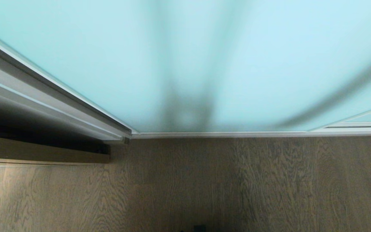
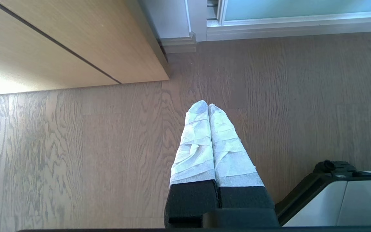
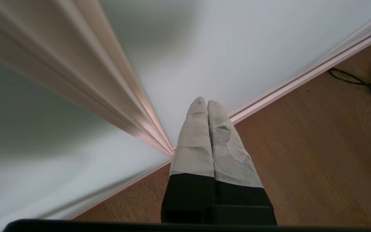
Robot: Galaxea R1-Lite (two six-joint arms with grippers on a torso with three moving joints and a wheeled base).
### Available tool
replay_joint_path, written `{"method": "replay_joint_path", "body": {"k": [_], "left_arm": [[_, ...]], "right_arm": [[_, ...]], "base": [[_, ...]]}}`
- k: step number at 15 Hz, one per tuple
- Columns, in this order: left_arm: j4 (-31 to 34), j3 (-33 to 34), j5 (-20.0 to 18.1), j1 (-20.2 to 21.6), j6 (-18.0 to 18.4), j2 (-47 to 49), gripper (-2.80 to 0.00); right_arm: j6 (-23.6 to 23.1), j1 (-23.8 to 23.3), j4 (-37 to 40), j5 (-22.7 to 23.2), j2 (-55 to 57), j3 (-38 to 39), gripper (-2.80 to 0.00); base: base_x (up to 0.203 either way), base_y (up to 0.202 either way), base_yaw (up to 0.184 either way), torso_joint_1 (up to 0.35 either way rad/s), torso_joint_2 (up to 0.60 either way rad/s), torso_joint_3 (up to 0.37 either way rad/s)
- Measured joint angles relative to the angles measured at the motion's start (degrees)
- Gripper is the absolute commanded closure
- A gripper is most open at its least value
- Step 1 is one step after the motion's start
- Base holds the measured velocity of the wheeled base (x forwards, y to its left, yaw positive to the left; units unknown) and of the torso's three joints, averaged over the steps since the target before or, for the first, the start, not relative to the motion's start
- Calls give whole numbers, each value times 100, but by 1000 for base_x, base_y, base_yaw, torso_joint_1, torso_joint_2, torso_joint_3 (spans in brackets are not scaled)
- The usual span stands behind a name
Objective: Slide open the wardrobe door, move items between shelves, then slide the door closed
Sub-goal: Close the door
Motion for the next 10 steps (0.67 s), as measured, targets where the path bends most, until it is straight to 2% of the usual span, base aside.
{"method": "replay_joint_path", "body": {"k": [5, 7, 10], "left_arm": [[0, 0, -3, 0, 0, 0, 0], [0, 0, -2, 0, 2, 0, 0], [3, 0, 0, -8, 2, 0, 0]], "right_arm": [[2, 78, -1, -55, -51, 0, 0], [0, 208, -13, -417, -196, 1, 0], [-42, 676, -353, -1252, -607, 67, 0]], "base": [[0, 0, 0, 0, 0, 0], [0, 0, 0, 0, 0, 0], [0, 0, 0, 0, 0, 0]]}}
